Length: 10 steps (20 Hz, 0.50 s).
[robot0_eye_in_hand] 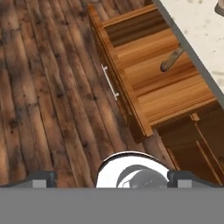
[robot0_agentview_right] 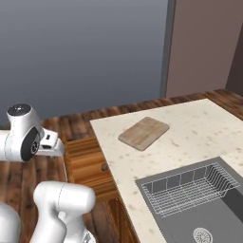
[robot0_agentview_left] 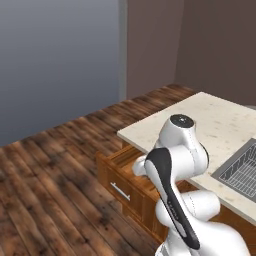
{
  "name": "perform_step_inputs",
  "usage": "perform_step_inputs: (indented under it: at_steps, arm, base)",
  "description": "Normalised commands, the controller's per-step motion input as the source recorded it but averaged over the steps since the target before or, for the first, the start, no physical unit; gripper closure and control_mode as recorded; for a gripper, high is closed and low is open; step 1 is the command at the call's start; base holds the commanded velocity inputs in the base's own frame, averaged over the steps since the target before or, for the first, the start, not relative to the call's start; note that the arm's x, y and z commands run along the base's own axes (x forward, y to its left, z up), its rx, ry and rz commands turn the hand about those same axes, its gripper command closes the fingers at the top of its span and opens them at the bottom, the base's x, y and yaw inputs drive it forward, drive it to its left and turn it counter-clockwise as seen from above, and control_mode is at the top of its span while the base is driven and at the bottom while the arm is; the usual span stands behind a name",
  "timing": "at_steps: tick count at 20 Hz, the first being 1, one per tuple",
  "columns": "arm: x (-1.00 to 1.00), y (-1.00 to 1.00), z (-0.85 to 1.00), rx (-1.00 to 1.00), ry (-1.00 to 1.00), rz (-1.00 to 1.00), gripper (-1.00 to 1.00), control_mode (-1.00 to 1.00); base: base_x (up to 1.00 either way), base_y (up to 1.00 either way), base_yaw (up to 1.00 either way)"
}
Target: Pick up the knife from the drawer and place it on the cutting board. Then place the meat from the plate to the cutting board.
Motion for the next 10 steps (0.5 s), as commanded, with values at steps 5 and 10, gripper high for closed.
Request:
perform_step_inputs:
  at_steps: [5, 10]
  arm:
    - [0.46, 0.02, -0.46, 0.0, 0.0, -0.01, -1.0, -1.0]
    - [0.56, 0.0, -0.31, 0.0, 0.02, 0.0, -1.0, -1.0]
  base:
    - [0.0, 0.0, 0.0]
    - [0.0, 0.0, 0.0]
